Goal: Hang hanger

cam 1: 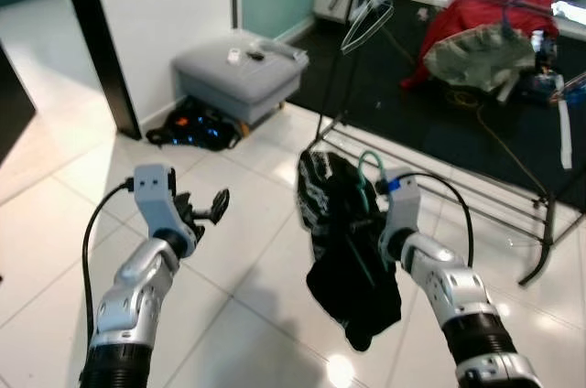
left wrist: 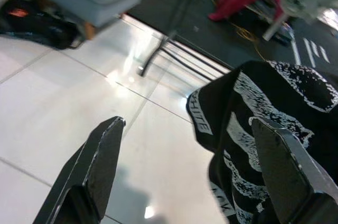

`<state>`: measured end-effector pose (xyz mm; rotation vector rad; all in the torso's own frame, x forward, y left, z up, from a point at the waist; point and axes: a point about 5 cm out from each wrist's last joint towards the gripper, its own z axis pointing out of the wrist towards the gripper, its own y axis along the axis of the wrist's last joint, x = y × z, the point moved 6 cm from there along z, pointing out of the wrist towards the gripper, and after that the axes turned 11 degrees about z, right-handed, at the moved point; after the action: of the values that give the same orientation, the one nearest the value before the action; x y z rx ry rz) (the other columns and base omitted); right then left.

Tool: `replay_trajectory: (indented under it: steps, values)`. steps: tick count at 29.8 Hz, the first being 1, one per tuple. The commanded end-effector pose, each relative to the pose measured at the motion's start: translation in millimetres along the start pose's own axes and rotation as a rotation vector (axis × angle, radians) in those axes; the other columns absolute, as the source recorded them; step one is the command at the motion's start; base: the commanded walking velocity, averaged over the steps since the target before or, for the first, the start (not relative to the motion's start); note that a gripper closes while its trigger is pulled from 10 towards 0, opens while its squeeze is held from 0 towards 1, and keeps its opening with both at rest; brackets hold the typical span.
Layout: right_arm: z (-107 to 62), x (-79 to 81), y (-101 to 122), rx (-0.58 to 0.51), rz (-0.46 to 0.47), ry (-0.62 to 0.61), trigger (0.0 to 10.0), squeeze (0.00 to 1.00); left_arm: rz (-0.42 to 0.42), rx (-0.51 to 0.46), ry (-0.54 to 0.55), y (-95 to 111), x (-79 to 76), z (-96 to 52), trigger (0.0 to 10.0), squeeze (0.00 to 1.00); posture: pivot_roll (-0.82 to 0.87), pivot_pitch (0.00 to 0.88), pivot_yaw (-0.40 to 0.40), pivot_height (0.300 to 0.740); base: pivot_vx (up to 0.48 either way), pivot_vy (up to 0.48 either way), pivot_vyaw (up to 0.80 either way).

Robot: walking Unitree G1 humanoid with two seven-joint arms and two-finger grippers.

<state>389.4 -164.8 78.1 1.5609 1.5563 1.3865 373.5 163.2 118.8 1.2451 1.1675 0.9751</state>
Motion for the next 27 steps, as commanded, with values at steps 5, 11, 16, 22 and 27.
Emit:
replay_trajectory:
  steps: [5,11,16,22,27]
  values:
    - [1.4,-0.7,16.6,-0.054,0.005,-0.011,10.0,0.0,-0.021,-0.006,-0.038,3.0,-4.5,5.7,10.0,0.0,-0.07,0.063,-0.035,0.74,0.0,0.0,-0.8]
    - [2.5,-1.7,16.5,-0.057,0.012,-0.024,10.0,0.0,-0.033,-0.006,-0.044,2.4,-4.9,7.1,10.0,0.0,-0.07,0.061,-0.034,0.74,0.0,0.0,-0.8]
    - [3.3,-2.5,15.9,-0.056,0.021,-0.031,10.0,0.0,-0.037,-0.003,-0.047,1.5,-5.5,7.4,10.0,0.0,-0.07,0.061,-0.034,0.74,0.0,0.0,-0.8]
    - [3.5,-2.7,14.7,-0.053,0.024,-0.031,10.0,0.0,-0.026,-0.007,-0.066,1.0,-7.9,7.0,10.0,0.0,-0.07,0.05,-0.034,0.74,0.0,0.0,0.0]
    - [3.3,-0.1,15.7,-0.065,0.019,-0.014,10.0,0.0,-0.006,-0.004,-0.068,-0.3,-7.9,6.5,10.0,0.0,-0.08,0.044,-0.032,0.74,0.071,0.0,0.0]
